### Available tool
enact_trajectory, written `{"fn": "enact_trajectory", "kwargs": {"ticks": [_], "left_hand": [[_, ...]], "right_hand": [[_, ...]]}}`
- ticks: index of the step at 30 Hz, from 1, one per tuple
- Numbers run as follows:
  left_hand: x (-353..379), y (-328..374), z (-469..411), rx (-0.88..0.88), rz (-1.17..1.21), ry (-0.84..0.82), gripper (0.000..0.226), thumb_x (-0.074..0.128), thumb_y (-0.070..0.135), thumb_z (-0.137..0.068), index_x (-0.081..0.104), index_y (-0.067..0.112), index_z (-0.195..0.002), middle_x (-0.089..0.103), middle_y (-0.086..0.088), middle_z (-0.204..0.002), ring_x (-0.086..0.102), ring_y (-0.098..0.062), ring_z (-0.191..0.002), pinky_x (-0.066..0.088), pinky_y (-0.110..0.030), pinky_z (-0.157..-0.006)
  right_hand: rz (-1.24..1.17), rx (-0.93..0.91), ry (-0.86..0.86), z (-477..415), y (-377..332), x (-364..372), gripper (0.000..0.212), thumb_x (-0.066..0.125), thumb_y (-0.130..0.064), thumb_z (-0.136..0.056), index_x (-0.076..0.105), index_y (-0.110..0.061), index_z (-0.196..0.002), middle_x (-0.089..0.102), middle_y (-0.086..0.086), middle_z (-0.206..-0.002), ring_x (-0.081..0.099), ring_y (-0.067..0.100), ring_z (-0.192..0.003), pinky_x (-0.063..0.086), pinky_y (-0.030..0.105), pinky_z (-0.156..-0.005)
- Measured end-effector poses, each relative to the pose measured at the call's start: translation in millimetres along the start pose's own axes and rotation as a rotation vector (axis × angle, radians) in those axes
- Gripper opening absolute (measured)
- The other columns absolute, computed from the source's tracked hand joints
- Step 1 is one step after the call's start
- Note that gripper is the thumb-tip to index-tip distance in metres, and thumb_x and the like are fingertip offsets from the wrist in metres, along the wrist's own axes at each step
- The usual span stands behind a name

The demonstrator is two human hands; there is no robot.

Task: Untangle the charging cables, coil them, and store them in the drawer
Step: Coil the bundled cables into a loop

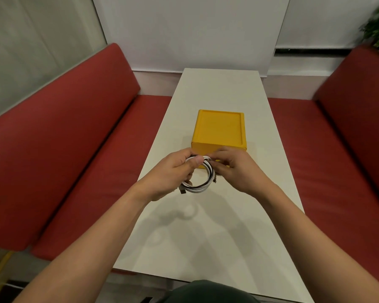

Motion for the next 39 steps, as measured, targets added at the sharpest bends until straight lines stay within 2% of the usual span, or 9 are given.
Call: {"fn": "enact_trajectory", "kwargs": {"ticks": [3, 7, 14, 18, 21, 24, 32, 35, 39], "left_hand": [[2, 4, -2, 0.03, -0.03, 0.006, 0.016, 0.051, 0.032, -0.108, 0.064, 0.026, -0.1, 0.042, 0.018, -0.059, 0.039, -0.004, -0.055, 0.039, -0.021, -0.058], [2, 6, -5, 0.05, -0.037, 0.051, 0.014, 0.054, 0.035, -0.107, 0.055, 0.02, -0.106, 0.042, 0.0, -0.066, 0.035, -0.011, -0.057, 0.036, -0.023, -0.055], [7, 2, -4, 0.054, 0.032, 0.048, 0.017, 0.051, 0.031, -0.108, 0.049, 0.015, -0.105, 0.042, 0.007, -0.063, 0.034, -0.01, -0.056, 0.03, -0.017, -0.047], [8, 3, -2, 0.071, 0.037, 0.038, 0.017, 0.05, 0.031, -0.109, 0.049, 0.015, -0.105, 0.052, 0.016, -0.057, 0.037, -0.007, -0.055, 0.033, -0.018, -0.05], [5, 2, -3, 0.083, 0.002, 0.045, 0.016, 0.053, 0.038, -0.106, 0.051, 0.022, -0.105, 0.054, 0.015, -0.065, 0.04, -0.01, -0.059, 0.035, -0.025, -0.054], [3, 0, -3, 0.084, -0.01, 0.04, 0.018, 0.052, 0.041, -0.105, 0.052, 0.024, -0.105, 0.054, 0.005, -0.072, 0.042, -0.011, -0.061, 0.035, -0.028, -0.054], [5, 1, -1, 0.091, -0.007, 0.021, 0.014, 0.052, 0.037, -0.107, 0.051, 0.024, -0.103, 0.055, -0.001, -0.076, 0.042, -0.013, -0.062, 0.038, -0.018, -0.055], [5, 5, -4, 0.087, -0.022, 0.014, 0.013, 0.052, 0.039, -0.107, 0.052, 0.027, -0.102, 0.054, 0.008, -0.069, 0.041, -0.013, -0.062, 0.038, -0.024, -0.057], [9, 3, -4, 0.066, -0.028, 0.006, 0.015, 0.05, 0.036, -0.108, 0.051, 0.022, -0.102, 0.059, 0.017, -0.066, 0.041, -0.011, -0.061, 0.04, -0.031, -0.057]], "right_hand": [[-0.233, 0.099, 0.034, 3, -2, 2, 0.02, 0.062, -0.024, -0.103, 0.079, -0.025, -0.114, 0.074, -0.001, -0.102, 0.073, 0.016, -0.089, 0.062, 0.041, -0.084], [-0.459, 0.194, 0.046, 13, -6, 13, 0.025, 0.056, -0.024, -0.107, 0.079, -0.027, -0.117, 0.077, 0.001, -0.099, 0.073, 0.019, -0.095, 0.061, 0.038, -0.094], [-0.967, 0.397, 0.103, 21, -11, 24, 0.023, 0.057, -0.013, -0.104, 0.076, -0.01, -0.118, 0.078, 0.012, -0.107, 0.076, 0.028, -0.093, 0.063, 0.034, -0.076], [-1.192, 0.44, 0.094, 21, -17, 26, 0.023, 0.055, -0.006, -0.103, 0.074, -0.005, -0.116, 0.078, 0.014, -0.107, 0.076, 0.023, -0.091, 0.063, 0.03, -0.075], [-1.223, 0.453, 0.159, 22, -21, 25, 0.021, 0.056, -0.005, -0.102, 0.076, -0.007, -0.108, 0.079, 0.013, -0.101, 0.076, 0.021, -0.086, 0.063, 0.028, -0.074], [-1.284, 0.47, 0.17, 22, -25, 26, 0.02, 0.055, -0.003, -0.102, 0.074, -0.003, -0.109, 0.078, 0.012, -0.097, 0.076, 0.019, -0.082, 0.062, 0.026, -0.07], [-1.411, 0.52, 0.196, 26, -26, 28, 0.02, 0.055, 0.001, -0.101, 0.072, 0.002, -0.112, 0.077, 0.016, -0.099, 0.076, 0.02, -0.08, 0.062, 0.026, -0.067], [-1.45, 0.513, 0.251, 25, -24, 29, 0.02, 0.059, 0.0, -0.098, 0.071, 0.003, -0.113, 0.076, 0.016, -0.1, 0.075, 0.02, -0.081, 0.062, 0.024, -0.068], [-1.56, 0.589, 0.174, 25, -22, 33, 0.026, 0.064, -0.003, -0.088, 0.072, 0.003, -0.112, 0.075, 0.018, -0.104, 0.076, 0.019, -0.08, 0.064, 0.024, -0.069]]}}
Point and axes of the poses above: each hand's wrist, its own z-axis away from the middle knuckle, its own x-axis out of the palm, y = z × x, the point moved 3 cm from there along -z, towards the middle knuckle
